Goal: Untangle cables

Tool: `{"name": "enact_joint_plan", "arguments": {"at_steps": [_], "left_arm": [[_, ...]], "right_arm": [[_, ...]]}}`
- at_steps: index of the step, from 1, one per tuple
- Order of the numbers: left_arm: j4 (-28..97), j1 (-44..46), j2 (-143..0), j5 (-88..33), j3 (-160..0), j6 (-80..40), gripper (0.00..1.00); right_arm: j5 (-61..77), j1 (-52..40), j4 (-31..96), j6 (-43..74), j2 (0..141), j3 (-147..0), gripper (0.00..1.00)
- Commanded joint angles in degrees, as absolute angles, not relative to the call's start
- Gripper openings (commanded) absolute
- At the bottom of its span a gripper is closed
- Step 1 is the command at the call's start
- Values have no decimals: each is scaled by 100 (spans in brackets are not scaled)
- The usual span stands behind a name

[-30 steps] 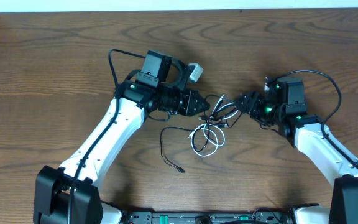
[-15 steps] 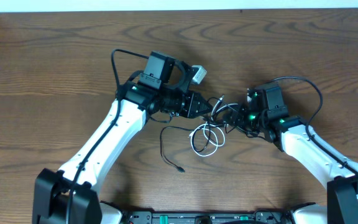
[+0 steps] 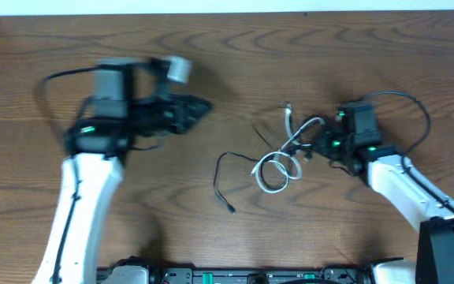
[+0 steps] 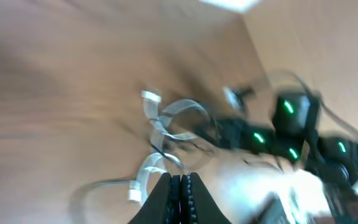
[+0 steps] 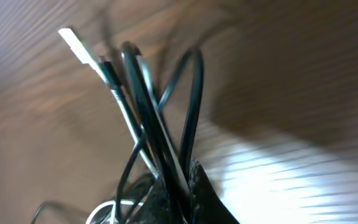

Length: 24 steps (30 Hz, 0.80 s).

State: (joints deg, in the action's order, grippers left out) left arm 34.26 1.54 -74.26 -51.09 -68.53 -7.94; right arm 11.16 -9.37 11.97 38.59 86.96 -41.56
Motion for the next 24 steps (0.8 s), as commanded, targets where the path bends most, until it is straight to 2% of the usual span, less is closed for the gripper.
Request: {"name": "enact_joint_plan", "arguments": {"at_steps": [1,5,8,10,15,17,20,24], "left_arm": [[3472,-716,-7129,-5186,-6849,-749,7],[3472,-1629,-7083,-5190,-6849,-928,8],[3531,-1907,-7094,-5212,-6849,-1116,7],[3616,-1881,-7107,-5207,-6849,-1120,7],[3708,-1533,-7188,-5183,-6849,-1096,8],[3706,-1328,-7240,-5181,-6849,-1096,8],[3710,-1017,-7349,-5129,-6849,-1011,8],[3734,-548,-7511,-4869,-6849,-1009,8]], "right_arm": [[674,-550,1323,3607,8733,-4145,1],[711,-185,1522,3448,8733,-4145,1],[1441,-110,1457,3068,8733,-4145,1],[2506,-141,1221,2659,8733,-4145,1],[7065,-469,-75,871,8733,-4145,1],[7830,-628,-419,808,8733,-4145,1],[7673,-814,-541,808,8733,-4145,2],[6265,-851,-419,1092,8733,-4145,1]]}}
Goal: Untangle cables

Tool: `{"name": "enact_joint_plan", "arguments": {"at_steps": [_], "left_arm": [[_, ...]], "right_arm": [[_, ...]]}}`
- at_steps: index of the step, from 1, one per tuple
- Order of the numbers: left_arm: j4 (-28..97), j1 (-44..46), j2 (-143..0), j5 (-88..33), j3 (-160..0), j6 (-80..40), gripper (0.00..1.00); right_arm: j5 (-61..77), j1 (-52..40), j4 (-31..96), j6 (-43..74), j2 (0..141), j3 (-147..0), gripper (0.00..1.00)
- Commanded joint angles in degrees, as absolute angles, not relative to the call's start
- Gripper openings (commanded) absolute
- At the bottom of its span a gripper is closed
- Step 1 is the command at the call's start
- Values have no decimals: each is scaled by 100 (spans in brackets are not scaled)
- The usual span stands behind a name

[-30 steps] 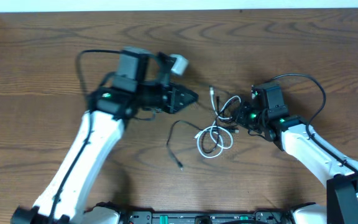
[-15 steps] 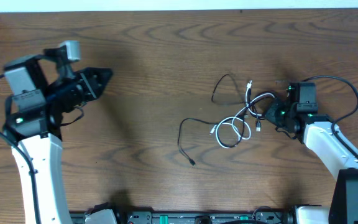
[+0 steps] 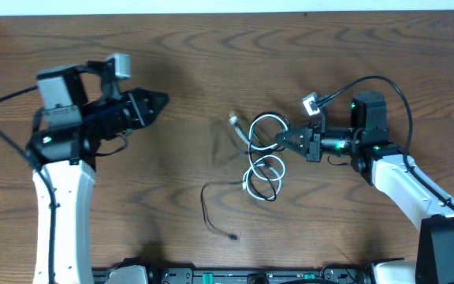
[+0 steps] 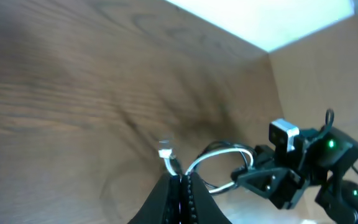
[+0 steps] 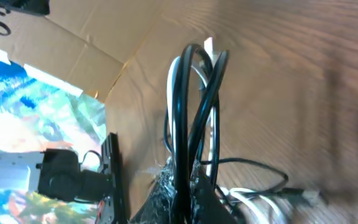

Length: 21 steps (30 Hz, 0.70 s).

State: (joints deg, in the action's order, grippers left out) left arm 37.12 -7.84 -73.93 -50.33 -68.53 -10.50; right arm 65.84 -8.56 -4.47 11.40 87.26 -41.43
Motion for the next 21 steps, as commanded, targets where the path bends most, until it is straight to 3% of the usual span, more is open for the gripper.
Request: {"name": "enact_joint_plan", "arguments": {"at_steps": [1,4,6,10,12,21], "left_arm": [[3734,-412,-7566,-4836,-6849,-1009,8],[3730,-62,-7723,-4836,-6849,-1004,9],[3723,174,-7843,-4838,-6849,-952,17],[3649,644,-8128,-4838,-6849,-934,43],[3573,836,-8254,-4840,-6849,-897,48],[3092,1601,-8654,-4834,-6849,-749,54]], "right_arm": [[6215,-851,-436,1192,8733,-4145,1],[6823,-871,-690,1144,8733,-4145,1],[7244,-895,-829,1037,8733,-4145,1],[7498,-969,-950,1039,8733,-4145,1],[7498,-1015,-947,1041,8733,-4145,1],[7570,-1232,-954,1046,8733,-4145,1]]}}
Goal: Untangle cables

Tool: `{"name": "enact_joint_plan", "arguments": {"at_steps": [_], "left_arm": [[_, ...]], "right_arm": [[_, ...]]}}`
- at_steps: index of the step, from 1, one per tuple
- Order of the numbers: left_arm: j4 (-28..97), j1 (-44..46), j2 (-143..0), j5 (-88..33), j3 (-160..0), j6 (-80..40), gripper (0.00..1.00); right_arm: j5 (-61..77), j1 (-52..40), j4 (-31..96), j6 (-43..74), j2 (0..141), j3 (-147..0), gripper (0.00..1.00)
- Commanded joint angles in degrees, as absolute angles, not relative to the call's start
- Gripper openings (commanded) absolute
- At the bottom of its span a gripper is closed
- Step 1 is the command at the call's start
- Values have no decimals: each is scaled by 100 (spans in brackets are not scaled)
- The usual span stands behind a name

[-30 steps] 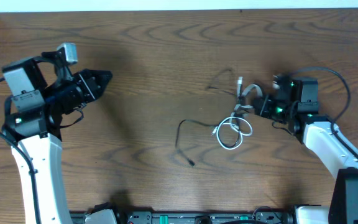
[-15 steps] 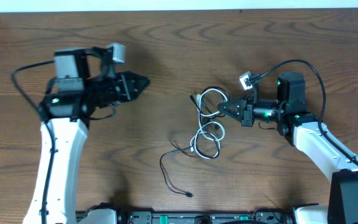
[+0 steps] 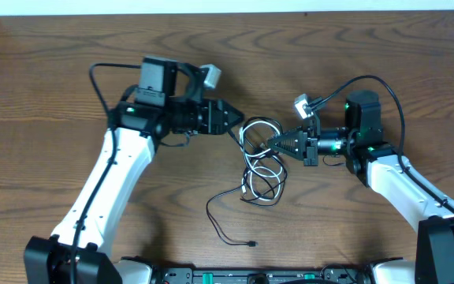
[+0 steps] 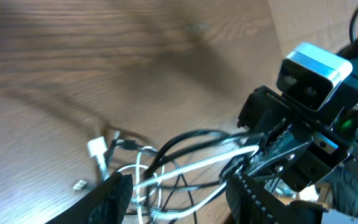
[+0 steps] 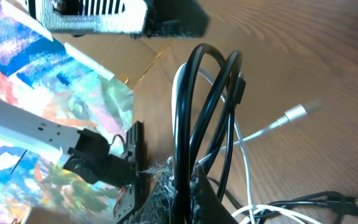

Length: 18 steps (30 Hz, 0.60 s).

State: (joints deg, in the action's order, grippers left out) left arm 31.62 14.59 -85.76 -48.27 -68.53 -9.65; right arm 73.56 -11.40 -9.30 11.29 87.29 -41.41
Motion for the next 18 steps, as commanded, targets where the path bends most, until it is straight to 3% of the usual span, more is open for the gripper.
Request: {"name": "enact_joint_plan", "arguments": {"at_steps": [1,9,18], "left_arm": [[3072,1662,-8678,-4757,-6849,-705,54],[3100,2040,-8691,-3476,-6849,-707,54],[3236,2097,-8691,-3393,-6849,-707,54]], "right_arm": [[7644,-1251,-969,1044,8733,-4145,1],[8226,-1282,-1459,1278,8733,-4145,1],[8130,-1278,-1702,1350,8733,-4145,1]]}}
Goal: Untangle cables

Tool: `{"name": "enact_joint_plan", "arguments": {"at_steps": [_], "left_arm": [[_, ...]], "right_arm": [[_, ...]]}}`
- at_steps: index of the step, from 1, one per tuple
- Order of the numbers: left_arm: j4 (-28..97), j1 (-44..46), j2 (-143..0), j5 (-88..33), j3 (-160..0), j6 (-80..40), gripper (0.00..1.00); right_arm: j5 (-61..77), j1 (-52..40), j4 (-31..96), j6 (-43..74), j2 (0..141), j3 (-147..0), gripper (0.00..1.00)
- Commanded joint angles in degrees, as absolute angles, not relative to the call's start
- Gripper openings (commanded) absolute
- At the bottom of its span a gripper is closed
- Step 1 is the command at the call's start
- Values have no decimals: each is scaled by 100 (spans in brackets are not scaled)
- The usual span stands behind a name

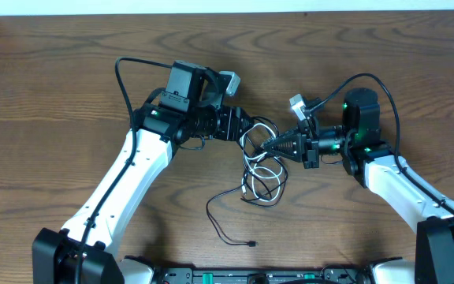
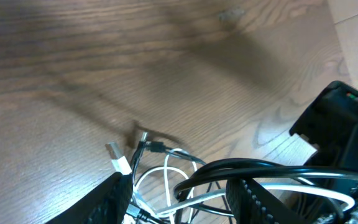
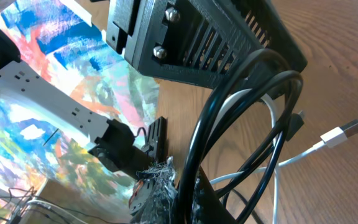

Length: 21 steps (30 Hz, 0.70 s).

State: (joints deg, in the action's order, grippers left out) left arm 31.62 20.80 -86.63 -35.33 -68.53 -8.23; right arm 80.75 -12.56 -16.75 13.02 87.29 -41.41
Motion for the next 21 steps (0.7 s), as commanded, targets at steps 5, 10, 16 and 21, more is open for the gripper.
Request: {"name": "enact_joint_plan", "arguments": {"at_steps": [5,10,16,21], "left_arm": [[3621,2097,-8691,-3404,-6849,-707,59],[3859,2097,-8691,-3892,-6849,-467,61],[3839,2097,-8691,-4062,-6849,-307,61],[3627,2099,-8726,-3889,-6849,-296,61]], "right_arm": [[7745,-1280,-1706,1540,8733,-4145,1],[7688,-1280,-1706,1544,8733,-4145,1],[7596,-1280,-1717,1791,8733,-4145,1],[8283,-1323,-1719,1824,8733,-4145,1]]}}
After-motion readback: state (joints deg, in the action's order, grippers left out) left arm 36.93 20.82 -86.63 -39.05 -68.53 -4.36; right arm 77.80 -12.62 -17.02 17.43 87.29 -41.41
